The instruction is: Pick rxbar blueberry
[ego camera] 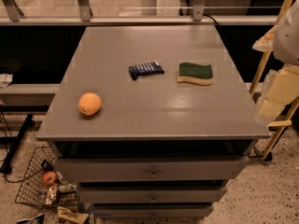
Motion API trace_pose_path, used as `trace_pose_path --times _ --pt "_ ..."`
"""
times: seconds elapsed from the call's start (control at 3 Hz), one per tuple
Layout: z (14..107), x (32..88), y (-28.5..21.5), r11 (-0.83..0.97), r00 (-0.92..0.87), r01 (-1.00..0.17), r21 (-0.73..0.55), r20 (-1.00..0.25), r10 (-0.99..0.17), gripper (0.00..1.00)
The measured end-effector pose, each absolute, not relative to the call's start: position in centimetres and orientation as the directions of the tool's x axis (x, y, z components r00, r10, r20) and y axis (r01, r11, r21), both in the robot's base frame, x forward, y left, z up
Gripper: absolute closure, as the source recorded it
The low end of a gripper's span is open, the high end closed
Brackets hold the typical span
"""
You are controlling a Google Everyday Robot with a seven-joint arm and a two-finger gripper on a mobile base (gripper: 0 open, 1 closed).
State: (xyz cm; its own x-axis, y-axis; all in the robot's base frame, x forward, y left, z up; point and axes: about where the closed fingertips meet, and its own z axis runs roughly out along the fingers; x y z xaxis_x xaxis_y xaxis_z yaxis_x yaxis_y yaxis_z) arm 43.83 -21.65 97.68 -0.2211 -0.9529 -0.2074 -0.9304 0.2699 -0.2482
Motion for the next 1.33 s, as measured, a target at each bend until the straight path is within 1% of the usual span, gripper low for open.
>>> trace_pose_path --times 0.33,0.67,1.0,1.33 --pt "97.9 44.6 -21.7 0.281 -0.228 -0.923 -0.265 -0.212 -0.950 0.00" --pt "97.0 48.5 -22.1 0.262 -0.220 -0.932 -0.250 -0.187 -0.958 0.00" --pt "95.6 55.8 -19.2 0.172 -0.128 -0.961 -0.214 -0.207 -0.970 0.00" --pt "97.0 61.2 -15.6 0.165 -0.078 -0.954 -0.251 -0.325 -0.942 0.00"
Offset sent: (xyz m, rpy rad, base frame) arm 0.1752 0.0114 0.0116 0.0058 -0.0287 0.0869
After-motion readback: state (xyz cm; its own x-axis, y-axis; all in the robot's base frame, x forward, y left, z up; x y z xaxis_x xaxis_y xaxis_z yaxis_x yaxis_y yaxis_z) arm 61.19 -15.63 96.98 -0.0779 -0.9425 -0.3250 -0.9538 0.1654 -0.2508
